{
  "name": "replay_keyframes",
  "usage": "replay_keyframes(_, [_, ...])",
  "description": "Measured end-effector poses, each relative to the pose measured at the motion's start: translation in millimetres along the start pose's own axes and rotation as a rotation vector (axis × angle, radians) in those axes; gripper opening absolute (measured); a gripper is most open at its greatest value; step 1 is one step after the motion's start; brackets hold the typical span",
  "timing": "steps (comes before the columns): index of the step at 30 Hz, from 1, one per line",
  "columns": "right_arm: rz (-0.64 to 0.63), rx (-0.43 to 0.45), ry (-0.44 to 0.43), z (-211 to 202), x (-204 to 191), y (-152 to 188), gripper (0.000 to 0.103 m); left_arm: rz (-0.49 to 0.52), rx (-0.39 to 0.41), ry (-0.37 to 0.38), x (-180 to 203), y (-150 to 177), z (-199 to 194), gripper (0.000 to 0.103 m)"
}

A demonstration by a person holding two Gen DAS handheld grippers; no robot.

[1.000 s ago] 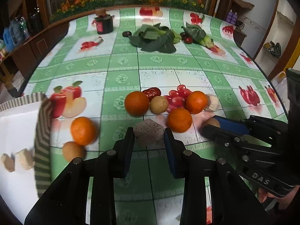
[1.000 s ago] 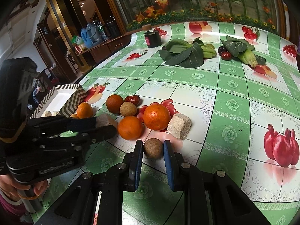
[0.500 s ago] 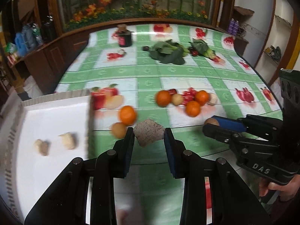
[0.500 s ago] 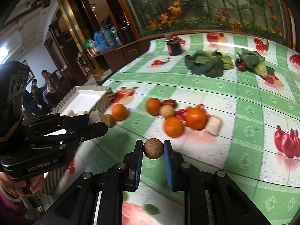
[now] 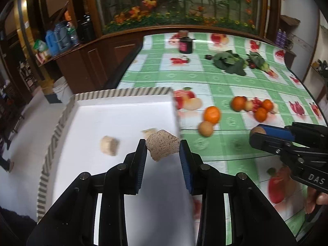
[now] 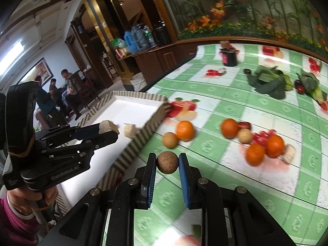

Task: Organize fruits
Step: 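Carry the tan cube and the kiwi over the white tray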

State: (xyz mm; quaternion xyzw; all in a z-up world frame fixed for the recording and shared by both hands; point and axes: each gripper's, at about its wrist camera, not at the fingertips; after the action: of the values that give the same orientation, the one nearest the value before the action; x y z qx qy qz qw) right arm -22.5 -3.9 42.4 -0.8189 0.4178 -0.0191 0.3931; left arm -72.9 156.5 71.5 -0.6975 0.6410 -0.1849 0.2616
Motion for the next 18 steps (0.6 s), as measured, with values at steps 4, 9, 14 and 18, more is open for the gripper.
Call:
replay_keyframes(4, [-0.037, -0.011, -0.016, 10.0, -22.5, -6.4, 0.021, -0.025, -0.004, -0.032, -23.2, 6.1, 0.8, 0.032])
replay_keyframes(9, [-0.075, -0.029, -0.038, 23.9, -47.8, -13.4, 0.021, -0.065, -0.015, -0.059, -50.2, 11.3, 4.7, 0.032])
replay_keyframes(14, [-0.115, -0.054, -0.058, 39.9, -70.5, -17.7, 0.021, -0.098, -0.038, -0.063, -69.9, 17.3, 10.8, 0.032])
replay_keyframes(18, [-0.141, -0.074, -0.071, 51.9, -82.7, -21.7, 0.021, -0.116, -0.060, -0.055, -79.4, 20.6, 16.0, 0.032])
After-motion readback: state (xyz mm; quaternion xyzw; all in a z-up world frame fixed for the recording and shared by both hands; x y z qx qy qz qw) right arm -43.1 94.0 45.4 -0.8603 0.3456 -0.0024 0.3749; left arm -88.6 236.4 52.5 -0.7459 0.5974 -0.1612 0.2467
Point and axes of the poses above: each gripper's, at about its wrist camera, not at the fingertips, and z roughly the way its jaws point, x to its right, y to its underside, and after that the axes turned 5 degrees about -x, right-handed
